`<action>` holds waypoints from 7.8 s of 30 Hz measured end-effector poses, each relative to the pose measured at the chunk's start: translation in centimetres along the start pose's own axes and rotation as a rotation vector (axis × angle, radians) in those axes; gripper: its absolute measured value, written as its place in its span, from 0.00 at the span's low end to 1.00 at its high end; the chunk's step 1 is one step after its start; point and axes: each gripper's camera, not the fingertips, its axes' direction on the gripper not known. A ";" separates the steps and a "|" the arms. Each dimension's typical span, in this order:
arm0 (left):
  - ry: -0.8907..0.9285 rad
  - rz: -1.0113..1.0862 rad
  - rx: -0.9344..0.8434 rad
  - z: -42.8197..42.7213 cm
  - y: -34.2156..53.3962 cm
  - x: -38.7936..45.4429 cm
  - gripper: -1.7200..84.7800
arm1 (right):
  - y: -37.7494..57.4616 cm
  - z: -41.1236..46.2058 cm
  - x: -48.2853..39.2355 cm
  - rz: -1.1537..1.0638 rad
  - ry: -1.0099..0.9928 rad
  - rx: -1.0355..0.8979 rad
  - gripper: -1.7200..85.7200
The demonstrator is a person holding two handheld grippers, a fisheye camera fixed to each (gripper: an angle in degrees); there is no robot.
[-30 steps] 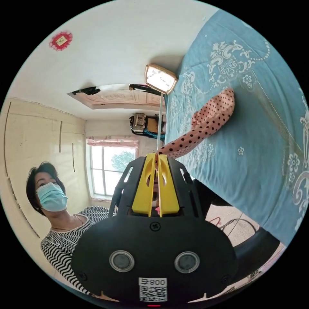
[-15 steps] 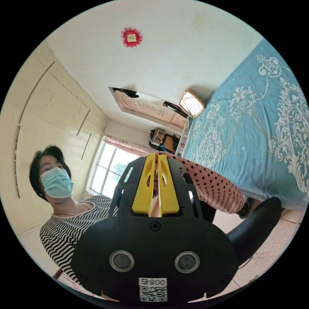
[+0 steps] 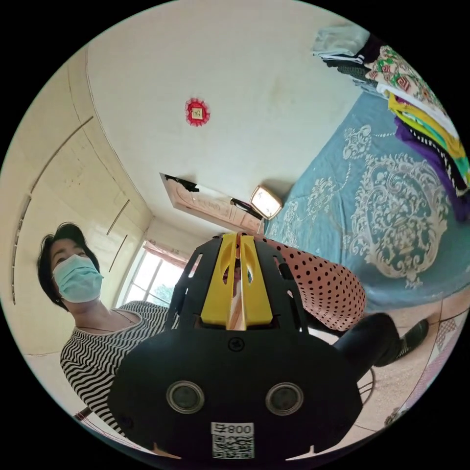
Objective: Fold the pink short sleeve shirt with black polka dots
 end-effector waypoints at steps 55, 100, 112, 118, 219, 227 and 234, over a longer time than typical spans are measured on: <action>-0.346 -0.233 -0.701 78.9 -55.3 23.8 0.03 | -36.0 -77.1 54.8 0.375 0.724 -0.092 0.03; -0.630 0.496 -0.757 66.4 -65.0 53.6 0.02 | -66.4 -55.8 -19.6 -0.013 1.261 -0.077 0.02; -0.411 1.330 -0.534 48.7 -54.5 80.9 0.03 | -69.4 -50.3 -69.4 -0.017 1.406 0.361 0.02; 0.096 1.493 -0.480 38.2 -48.0 92.5 0.07 | -64.6 -40.1 -101.5 -0.138 1.671 0.709 0.02; 0.548 1.190 -1.137 12.2 -21.3 95.8 0.03 | -27.7 -20.5 -147.5 0.391 1.124 0.999 0.04; 0.428 1.280 -0.961 2.7 -40.7 95.0 0.03 | -43.5 -26.2 -126.3 0.168 1.073 0.793 0.05; 0.247 1.311 -0.750 -9.6 -56.3 93.8 0.03 | -55.2 -28.9 -109.7 0.021 1.003 0.594 0.05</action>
